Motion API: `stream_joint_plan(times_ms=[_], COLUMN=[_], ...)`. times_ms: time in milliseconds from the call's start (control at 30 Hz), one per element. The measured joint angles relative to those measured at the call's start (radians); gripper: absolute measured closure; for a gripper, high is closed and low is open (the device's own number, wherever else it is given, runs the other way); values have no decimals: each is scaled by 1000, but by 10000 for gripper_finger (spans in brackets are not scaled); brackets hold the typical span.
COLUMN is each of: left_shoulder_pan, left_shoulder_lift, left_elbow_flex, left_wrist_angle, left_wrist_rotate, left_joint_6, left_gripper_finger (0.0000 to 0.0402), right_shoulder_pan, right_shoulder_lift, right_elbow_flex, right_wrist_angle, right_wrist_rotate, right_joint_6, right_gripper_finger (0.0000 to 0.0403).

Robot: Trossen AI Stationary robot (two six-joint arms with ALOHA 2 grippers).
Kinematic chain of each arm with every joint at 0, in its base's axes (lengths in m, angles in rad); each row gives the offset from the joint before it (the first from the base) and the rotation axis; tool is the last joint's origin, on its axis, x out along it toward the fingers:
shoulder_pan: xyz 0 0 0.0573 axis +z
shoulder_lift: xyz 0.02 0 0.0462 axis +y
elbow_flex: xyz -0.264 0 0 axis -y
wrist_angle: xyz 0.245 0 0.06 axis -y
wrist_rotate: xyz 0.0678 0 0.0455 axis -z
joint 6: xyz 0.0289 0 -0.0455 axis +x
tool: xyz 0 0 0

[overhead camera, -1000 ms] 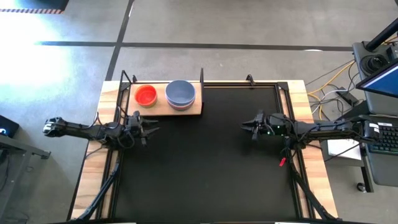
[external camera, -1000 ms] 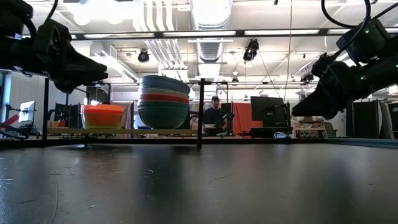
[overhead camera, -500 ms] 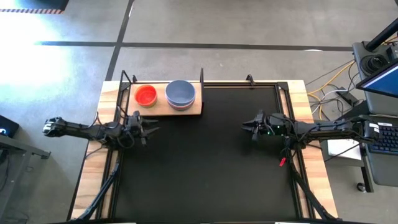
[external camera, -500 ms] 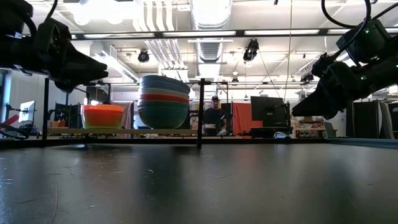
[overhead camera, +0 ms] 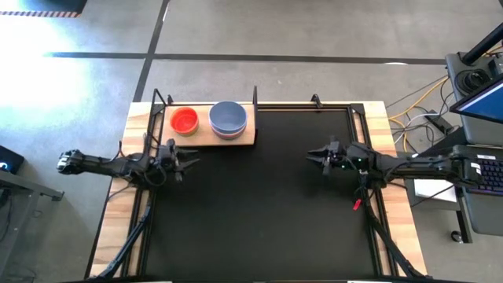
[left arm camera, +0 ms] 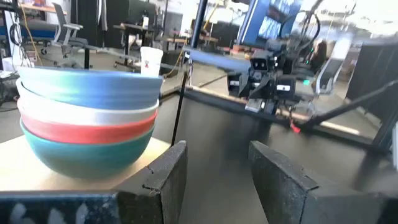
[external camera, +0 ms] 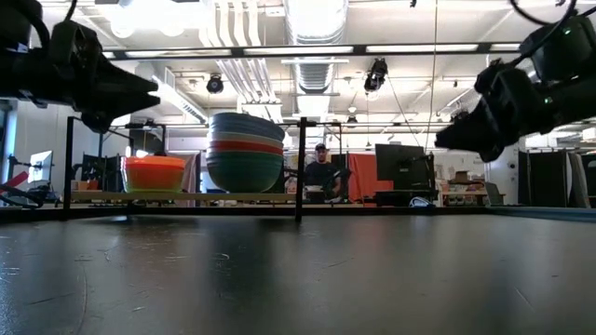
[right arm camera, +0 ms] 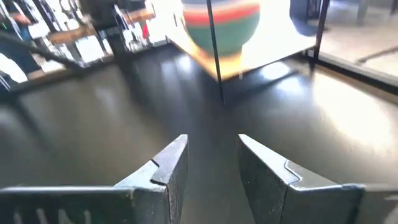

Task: Place and stack bowls onto a shelf
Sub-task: Return to Home Position

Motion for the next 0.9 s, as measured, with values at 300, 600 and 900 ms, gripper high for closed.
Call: stream_joint_plan(times_ms=[300, 600, 900], left_shoulder_pan=[3, 4, 41], left_shoulder_lift=[-126, -125, -125], left_elbow_flex=[0, -2, -11], left_wrist_angle=[17, 20, 7], left_wrist_rotate=[-1, -2, -3], left_joint_6=[0, 1, 0], left_gripper_finger=[247, 247, 247], right_shoulder_pan=[0, -3, -3], right_shoulder_lift=[-202, -397, -555], right_elbow_flex=[-2, -3, -4], right_wrist_angle=[0, 0, 11], right_wrist_rotate=[0, 0, 1], right_joint_6=[0, 0, 0], right_gripper_finger=[277, 277, 277])
